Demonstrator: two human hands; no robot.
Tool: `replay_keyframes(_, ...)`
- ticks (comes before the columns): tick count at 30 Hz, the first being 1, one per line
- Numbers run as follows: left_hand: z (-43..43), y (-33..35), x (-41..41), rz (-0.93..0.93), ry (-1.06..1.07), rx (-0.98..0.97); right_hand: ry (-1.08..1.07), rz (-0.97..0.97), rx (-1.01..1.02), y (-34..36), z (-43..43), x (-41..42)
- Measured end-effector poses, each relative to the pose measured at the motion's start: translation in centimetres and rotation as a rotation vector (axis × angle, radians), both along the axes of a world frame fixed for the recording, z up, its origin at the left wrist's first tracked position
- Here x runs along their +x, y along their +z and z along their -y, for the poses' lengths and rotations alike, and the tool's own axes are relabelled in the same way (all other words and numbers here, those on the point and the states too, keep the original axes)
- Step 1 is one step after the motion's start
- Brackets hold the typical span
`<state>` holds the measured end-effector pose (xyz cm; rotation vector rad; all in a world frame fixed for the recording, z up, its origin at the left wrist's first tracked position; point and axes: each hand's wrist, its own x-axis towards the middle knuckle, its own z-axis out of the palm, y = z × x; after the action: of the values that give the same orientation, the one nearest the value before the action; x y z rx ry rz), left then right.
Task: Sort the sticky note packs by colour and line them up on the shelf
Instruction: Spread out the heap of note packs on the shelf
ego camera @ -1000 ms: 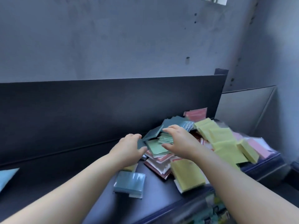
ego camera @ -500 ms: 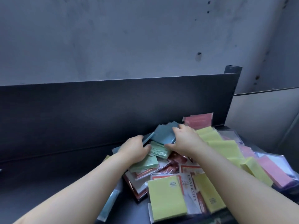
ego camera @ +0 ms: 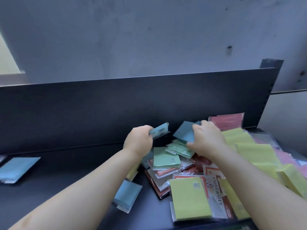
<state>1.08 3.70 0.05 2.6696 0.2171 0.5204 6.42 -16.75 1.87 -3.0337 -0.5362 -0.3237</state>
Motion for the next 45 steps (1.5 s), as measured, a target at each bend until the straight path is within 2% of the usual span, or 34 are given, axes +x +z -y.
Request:
replay_keyframes(4, -2.0, 1.7, -3.1, 0.147, -0.028, -0.082, 0.01, 0.054, 0.068, 1.5, -1.7, -1.7)
replay_keyframes(10, -8.9, 1.3, -8.7, 0.214, -0.006, -0.084, 0.112, -0.043, 0.234, 2.6, -8.4, -6.4)
replay_keyframes(18, -21.4, 1.3, -17.4, 0.283, 0.073, -0.079, 0.174, -0.13, 0.256, 2.2, -20.8, -13.1)
replay_keyframes(26, -33.3, 0.7, -24.4, 0.355, 0.163, -0.046, 0.33, -0.214, 0.315, 0.5, -32.5, -18.7)
replay_keyframes(33, -38.8, -0.2, -26.9, 0.391, 0.198, -0.014, 0.433, -0.353, 0.308, -0.7, -40.5, -21.1)
replay_keyframes(39, -40.0, -1.3, -25.8, 0.454, 0.105, 0.047, 0.405, -0.481, 0.318, -2.2, -43.8, -20.4)
replay_keyframes(41, -39.7, -2.0, -25.3, 0.375, 0.057, 0.062, 0.379, -0.532, 0.351, -2.9, -43.9, -20.1)
replay_keyframes(45, -38.9, -3.2, -24.3, -0.157, -0.059, 0.204, 0.349, -0.555, 0.398, -3.7, -42.3, -19.7)
